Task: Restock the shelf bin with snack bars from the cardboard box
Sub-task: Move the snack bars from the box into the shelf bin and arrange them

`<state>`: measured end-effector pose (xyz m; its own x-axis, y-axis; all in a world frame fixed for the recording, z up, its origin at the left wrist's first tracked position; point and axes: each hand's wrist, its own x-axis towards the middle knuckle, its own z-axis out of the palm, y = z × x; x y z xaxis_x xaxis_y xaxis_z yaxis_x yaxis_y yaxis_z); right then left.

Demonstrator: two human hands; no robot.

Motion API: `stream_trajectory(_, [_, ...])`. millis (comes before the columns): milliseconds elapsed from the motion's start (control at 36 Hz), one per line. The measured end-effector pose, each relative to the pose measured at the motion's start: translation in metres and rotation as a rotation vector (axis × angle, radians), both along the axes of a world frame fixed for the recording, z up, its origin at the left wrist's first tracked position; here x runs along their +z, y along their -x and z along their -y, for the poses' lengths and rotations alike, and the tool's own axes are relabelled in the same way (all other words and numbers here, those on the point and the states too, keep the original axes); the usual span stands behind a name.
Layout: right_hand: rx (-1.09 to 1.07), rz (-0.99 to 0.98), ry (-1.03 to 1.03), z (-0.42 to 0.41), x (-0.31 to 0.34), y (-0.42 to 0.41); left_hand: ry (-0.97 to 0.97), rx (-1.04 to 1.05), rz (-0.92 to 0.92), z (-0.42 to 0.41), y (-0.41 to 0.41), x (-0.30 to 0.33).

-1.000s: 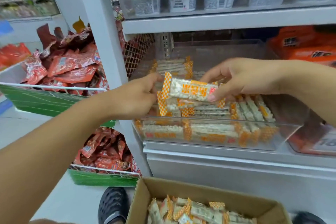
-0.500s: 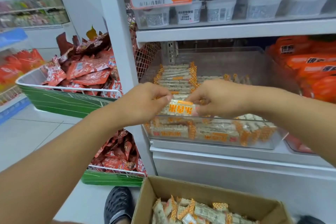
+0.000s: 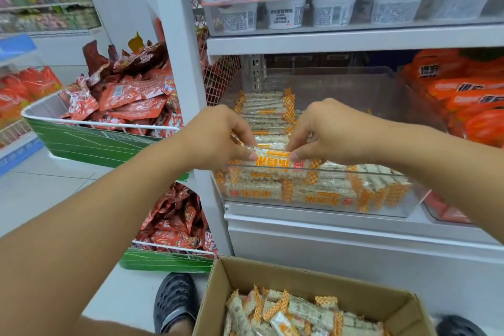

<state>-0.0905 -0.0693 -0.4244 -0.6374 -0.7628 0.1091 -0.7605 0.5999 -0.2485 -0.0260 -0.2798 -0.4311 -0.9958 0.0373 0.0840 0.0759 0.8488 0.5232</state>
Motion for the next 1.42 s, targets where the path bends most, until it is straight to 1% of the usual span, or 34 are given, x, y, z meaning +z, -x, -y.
stream_trajectory(83, [-0.013,0.042,0.009,0.001,-0.003,0.002,0.015,-0.020,0.032,0.002,0.002,0.002])
stream_trajectory(139, [-0.027,0.093,0.052,0.003,-0.006,0.003,0.053,-0.039,0.031,0.004,0.002,0.003])
stream_trajectory(222, [-0.047,0.192,0.117,0.006,-0.010,0.004,0.143,-0.062,0.030,0.005,0.001,0.007])
stream_trajectory(306, [-0.058,0.236,0.156,0.008,-0.013,0.005,0.268,-0.094,0.032,0.004,0.002,0.011])
stream_trajectory(444, [-0.044,0.187,0.189,0.016,-0.018,-0.001,0.435,-0.110,0.072,0.003,0.005,0.017])
stream_trajectory(611, [0.011,0.180,0.102,0.017,-0.010,-0.005,0.494,-0.118,0.177,0.003,0.007,0.023])
stream_trajectory(694, [0.027,0.282,0.096,0.012,-0.009,-0.003,0.513,-0.097,0.230,0.001,0.008,0.024])
stream_trajectory(778, [-0.027,0.462,0.153,0.010,-0.013,-0.002,0.579,-0.099,0.215,-0.004,0.008,0.021])
stream_trajectory(861, [-0.073,0.502,0.187,0.012,-0.017,-0.002,0.610,-0.092,0.219,-0.009,0.009,0.017])
stream_trajectory(917, [-0.110,0.562,0.209,0.014,-0.018,-0.004,0.633,-0.086,0.224,-0.013,0.008,0.017])
stream_trajectory(1000, [-0.218,0.673,0.257,0.017,-0.017,-0.006,0.633,-0.052,0.223,-0.017,0.007,0.018])
stream_trajectory(1111, [-0.375,0.715,0.386,0.026,-0.020,-0.011,0.435,0.040,0.187,-0.014,0.008,0.017])
stream_trajectory(1194, [-0.439,0.709,0.421,0.029,-0.023,-0.012,0.344,0.077,0.178,-0.014,0.009,0.014])
stream_trajectory(1306, [-0.417,0.653,0.423,0.027,-0.026,-0.012,0.307,0.095,0.163,-0.014,0.011,0.013])
stream_trajectory(1361, [-0.359,0.664,0.369,0.021,-0.015,-0.017,0.286,0.086,0.060,-0.016,0.013,0.010])
stream_trajectory(1417, [-0.345,0.680,0.346,0.014,0.005,-0.017,0.315,0.054,-0.059,-0.021,0.018,0.001])
